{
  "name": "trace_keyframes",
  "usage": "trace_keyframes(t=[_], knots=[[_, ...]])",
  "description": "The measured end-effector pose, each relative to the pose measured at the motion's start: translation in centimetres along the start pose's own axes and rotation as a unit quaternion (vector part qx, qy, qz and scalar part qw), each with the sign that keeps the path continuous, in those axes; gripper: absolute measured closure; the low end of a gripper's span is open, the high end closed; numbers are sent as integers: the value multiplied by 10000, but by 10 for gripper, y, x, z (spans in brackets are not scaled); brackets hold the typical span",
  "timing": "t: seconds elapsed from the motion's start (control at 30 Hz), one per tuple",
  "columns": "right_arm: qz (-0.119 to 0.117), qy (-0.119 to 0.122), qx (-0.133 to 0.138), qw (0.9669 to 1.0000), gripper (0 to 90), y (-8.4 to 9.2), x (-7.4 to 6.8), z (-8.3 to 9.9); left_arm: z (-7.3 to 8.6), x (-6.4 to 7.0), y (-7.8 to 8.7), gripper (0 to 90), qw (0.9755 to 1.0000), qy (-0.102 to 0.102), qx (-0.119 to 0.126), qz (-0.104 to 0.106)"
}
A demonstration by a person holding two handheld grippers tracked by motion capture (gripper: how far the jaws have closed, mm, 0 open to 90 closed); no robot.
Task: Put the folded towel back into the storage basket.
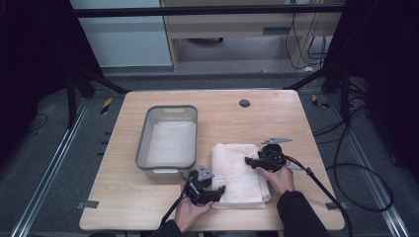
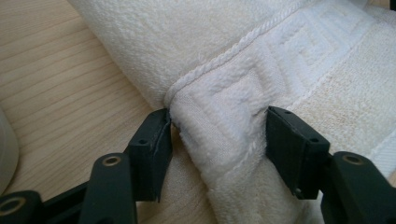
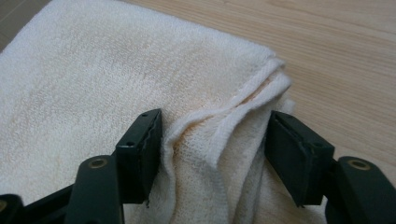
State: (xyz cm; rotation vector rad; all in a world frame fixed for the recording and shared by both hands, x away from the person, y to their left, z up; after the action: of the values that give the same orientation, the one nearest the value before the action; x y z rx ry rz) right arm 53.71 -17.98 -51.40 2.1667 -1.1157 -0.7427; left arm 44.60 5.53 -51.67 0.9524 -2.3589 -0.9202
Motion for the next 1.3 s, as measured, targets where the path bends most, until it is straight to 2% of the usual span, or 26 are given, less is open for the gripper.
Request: trace_keyframes(t=[0.3, 0.57, 0.63, 0.77, 1.07, 1.3], knots=[[-188, -78, -69, 9998, 501, -1, -2, 0, -1, 2, -1, 488, 9999, 76, -73, 116], [-267, -69, -26, 9996, 636, 1, -4, 0, -2, 1, -1, 596, 9990, 231, -130, 359], [-305, -157, -43, 9994, 661, 2, -4, 0, -3, 0, 0, 635, 9987, 262, -126, 424], [-327, -185, -22, 9993, 688, 4, -4, -1, -3, -1, 1, 691, 9984, 318, -85, 465], [-367, -216, 68, 9991, 699, 12, -5, -5, -5, 0, 9, 715, 9976, 384, 114, 564], [-408, -211, 219, 9987, 700, 25, -7, -9, -11, 4, 20, 717, 9974, 253, 309, 607]])
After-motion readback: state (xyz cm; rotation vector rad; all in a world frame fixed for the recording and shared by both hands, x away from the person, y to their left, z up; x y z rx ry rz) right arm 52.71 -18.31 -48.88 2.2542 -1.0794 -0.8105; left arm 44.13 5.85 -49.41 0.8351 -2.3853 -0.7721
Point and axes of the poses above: each handheld gripper's, and its own axes: y roughly backward along the jaws, z roughly out of its underside, x roughly to its right, the point moved 3 cm from there along -y, roughly forward along the jaws, and after that the axes turned 3 degrees about -x, right-handed, at the moved point
